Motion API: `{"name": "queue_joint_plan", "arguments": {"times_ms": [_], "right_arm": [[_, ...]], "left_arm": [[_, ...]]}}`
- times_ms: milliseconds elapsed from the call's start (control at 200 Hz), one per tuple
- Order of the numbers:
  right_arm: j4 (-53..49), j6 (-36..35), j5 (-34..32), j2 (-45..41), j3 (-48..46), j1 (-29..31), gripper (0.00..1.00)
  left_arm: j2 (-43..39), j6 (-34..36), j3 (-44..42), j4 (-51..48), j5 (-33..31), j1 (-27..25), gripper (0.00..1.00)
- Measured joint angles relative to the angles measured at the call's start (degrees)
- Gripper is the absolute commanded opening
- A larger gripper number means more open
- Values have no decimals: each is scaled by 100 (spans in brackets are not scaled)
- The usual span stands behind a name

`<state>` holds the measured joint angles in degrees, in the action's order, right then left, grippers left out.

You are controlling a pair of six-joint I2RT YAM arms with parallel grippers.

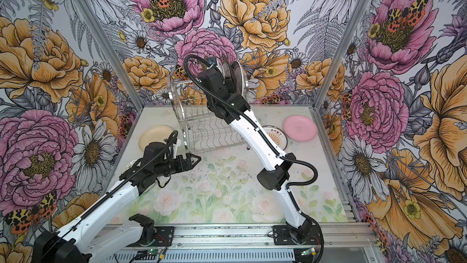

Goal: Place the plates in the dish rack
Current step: 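Lower the red-text plate into the rack slot in front of the standing plates, then open and withdraw the right gripper while left gripper moves to the floral plate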

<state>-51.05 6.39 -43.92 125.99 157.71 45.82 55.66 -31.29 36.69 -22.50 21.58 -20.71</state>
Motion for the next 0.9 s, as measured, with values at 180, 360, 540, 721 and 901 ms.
{"name": "queue_joint_plan", "arguments": {"times_ms": [180, 360, 540, 721, 901], "right_arm": [[4, 61, 7, -337, -409, 197, 67], [17, 199, 20, -817, -984, 313, 72], [37, 474, 94, -1504, -1816, 315, 73], [59, 946, 393, -2441, -3051, 315, 74], [76, 1462, 916, -3279, -4221, 313, 78]], "left_arm": [[-4, -2, 0, 0, -26, 0, 99], [-59, -2, 0, -63, -146, 2, 99], [-356, -2, 11, -474, -404, 87, 98], [-651, -4, 55, -905, -608, 334, 98], [-728, 0, 164, -1325, -817, 673, 97]]}}
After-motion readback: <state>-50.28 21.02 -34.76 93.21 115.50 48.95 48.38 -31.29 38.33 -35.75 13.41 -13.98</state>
